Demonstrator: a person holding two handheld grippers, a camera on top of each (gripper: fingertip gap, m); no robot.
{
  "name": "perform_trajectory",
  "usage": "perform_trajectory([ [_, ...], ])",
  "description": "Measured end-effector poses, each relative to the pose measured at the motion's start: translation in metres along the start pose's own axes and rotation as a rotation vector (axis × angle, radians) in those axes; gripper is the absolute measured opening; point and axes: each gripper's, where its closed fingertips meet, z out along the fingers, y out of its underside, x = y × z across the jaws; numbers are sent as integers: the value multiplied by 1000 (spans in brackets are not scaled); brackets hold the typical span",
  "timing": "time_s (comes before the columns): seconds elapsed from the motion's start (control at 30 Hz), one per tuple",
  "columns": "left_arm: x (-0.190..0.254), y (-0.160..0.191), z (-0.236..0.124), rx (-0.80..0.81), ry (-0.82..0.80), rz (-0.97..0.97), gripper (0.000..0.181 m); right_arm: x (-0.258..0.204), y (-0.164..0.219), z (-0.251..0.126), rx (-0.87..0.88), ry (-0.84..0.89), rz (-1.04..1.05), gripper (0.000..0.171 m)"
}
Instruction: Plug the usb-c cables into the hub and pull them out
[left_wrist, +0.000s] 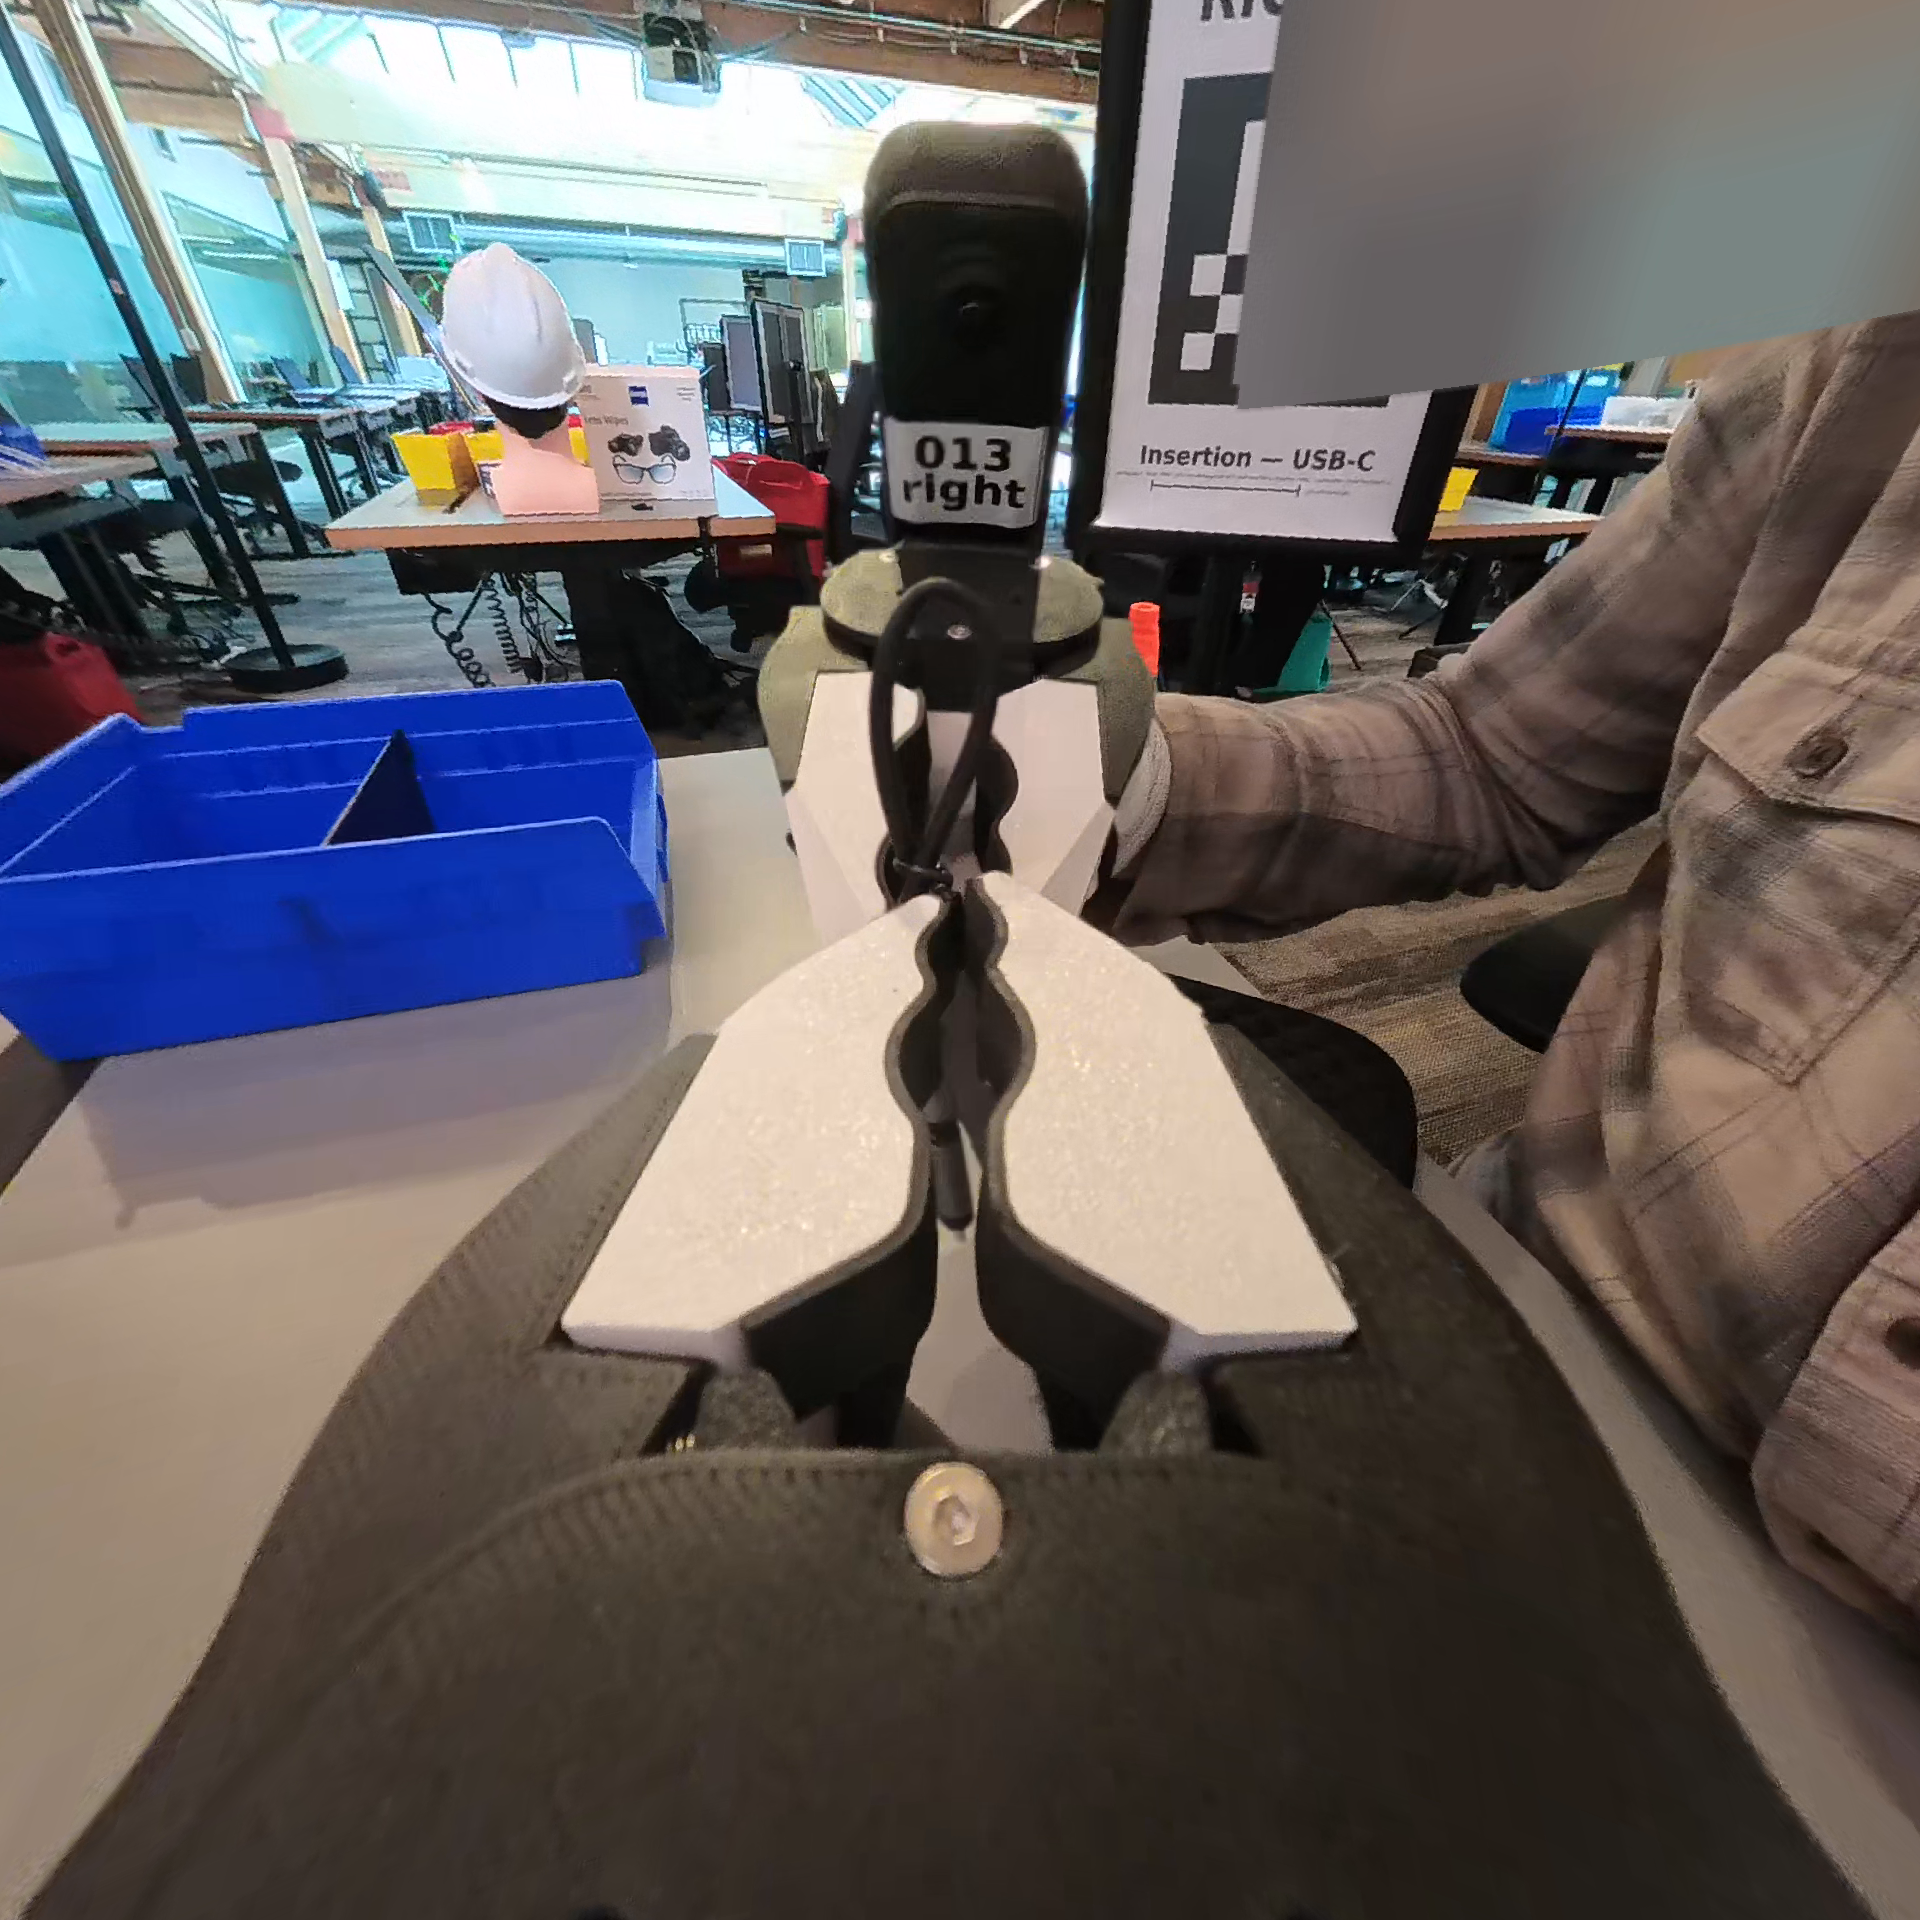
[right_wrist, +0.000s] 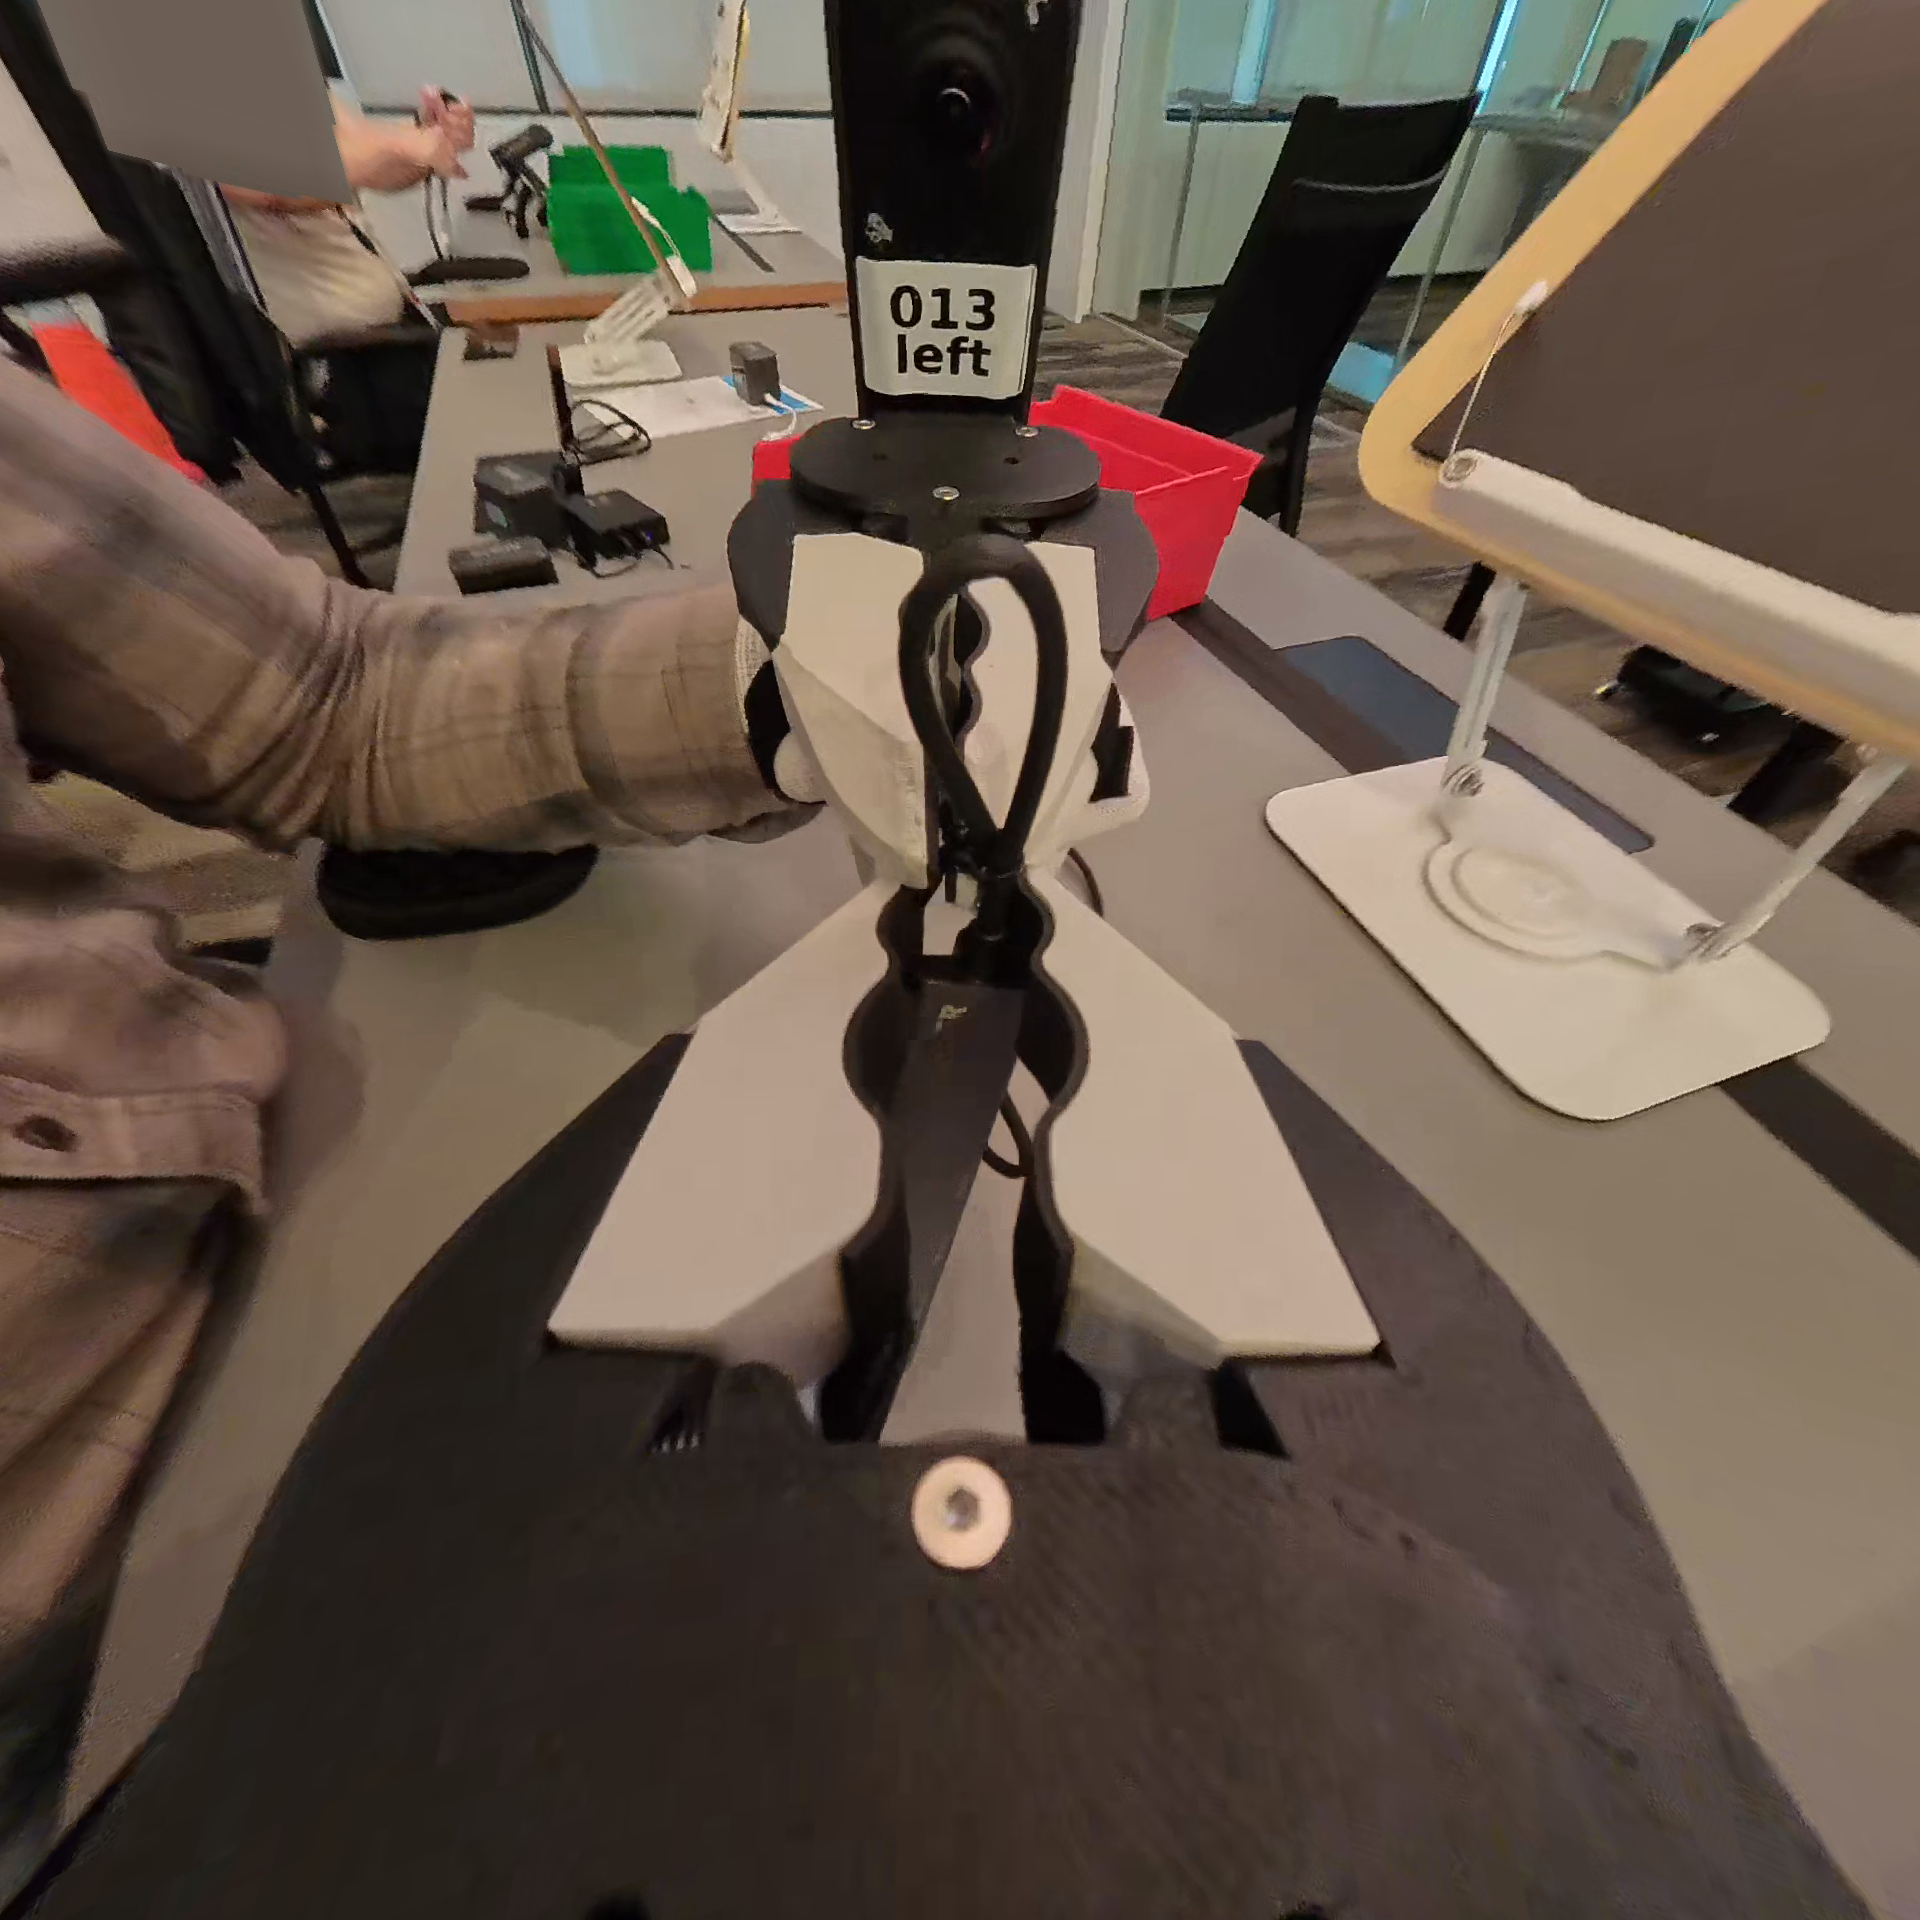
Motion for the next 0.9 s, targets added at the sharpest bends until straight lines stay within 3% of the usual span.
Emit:
perform_trajectory([
  [0.07, -3, 0, 0, -7, -23, -2, 3, 3, 1, -1, -6, -1, 52, 10],
  [0.13, -5, -3, -3, -6, -38, -11, 32, 8, 4, -3, -22, 10, 78, 9],
  [0.27, -16, -2, -9, -66, -131, 35, 36, 12, 16, -2, -103, 57, 61, 8],
  [0.4, -20, 8, 1, -164, -204, 98, 33, 19, 23, 4, -235, 180, -25, 8],
  [0.53, -30, 17, 0, -244, -273, 101, 16, 27, 31, 9, -357, 279, -82, 8],
  [0.77, -37, 20, -6, -309, -338, 124, 14, 40, 33, 9, -446, 405, -136, 8],
  [0.9, -40, 16, -9, -310, -382, 186, 11, 43, 28, 9, -400, 424, -140, 8],
])
